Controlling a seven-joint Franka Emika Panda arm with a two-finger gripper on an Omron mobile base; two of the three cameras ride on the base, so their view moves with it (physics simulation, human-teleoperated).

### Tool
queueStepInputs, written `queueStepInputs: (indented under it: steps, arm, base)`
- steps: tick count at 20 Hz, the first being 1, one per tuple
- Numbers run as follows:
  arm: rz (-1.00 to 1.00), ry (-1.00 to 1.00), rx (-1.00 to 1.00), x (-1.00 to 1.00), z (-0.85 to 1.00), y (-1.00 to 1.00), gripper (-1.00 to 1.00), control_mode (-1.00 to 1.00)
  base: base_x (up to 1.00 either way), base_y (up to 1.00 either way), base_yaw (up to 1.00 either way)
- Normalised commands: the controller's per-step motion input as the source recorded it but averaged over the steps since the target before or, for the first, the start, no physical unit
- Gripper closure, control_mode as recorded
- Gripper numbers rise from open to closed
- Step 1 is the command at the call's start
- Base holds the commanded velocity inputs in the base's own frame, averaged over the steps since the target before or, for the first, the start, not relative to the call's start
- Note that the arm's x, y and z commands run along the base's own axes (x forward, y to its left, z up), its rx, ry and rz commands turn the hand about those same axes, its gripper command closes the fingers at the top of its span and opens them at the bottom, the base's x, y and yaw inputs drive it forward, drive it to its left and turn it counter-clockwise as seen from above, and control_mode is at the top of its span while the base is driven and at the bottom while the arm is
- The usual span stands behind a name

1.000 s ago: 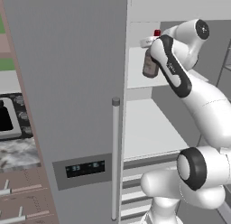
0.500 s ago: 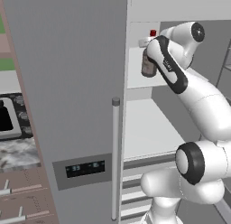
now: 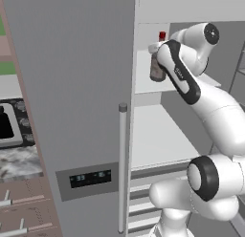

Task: Place the beer and liquor on the top shelf of the fridge to keep them out of children's reach, and place the apple on lower shelves for easy access.

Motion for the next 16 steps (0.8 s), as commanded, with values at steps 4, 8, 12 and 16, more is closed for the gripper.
queueStepInputs:
  steps: [4, 8, 12, 16]
  arm:
    - [0.00, 0.00, -0.10, -0.44, 0.00, 0.00, -1.00, -1.00]
    - [0.00, 0.00, -0.08, -0.48, -0.11, 0.00, -1.00, -1.00]
    - [0.00, 0.02, -0.02, -0.62, -0.12, 0.00, -1.00, -1.00]
    - [-0.01, 0.10, 0.00, -0.82, -0.15, 0.00, -1.00, -1.00]
  base:
    - [0.00, 0.00, 0.00]
    - [0.00, 0.00, 0.00]
    - [0.00, 0.00, 0.00]
    - [0.00, 0.00, 0.00]
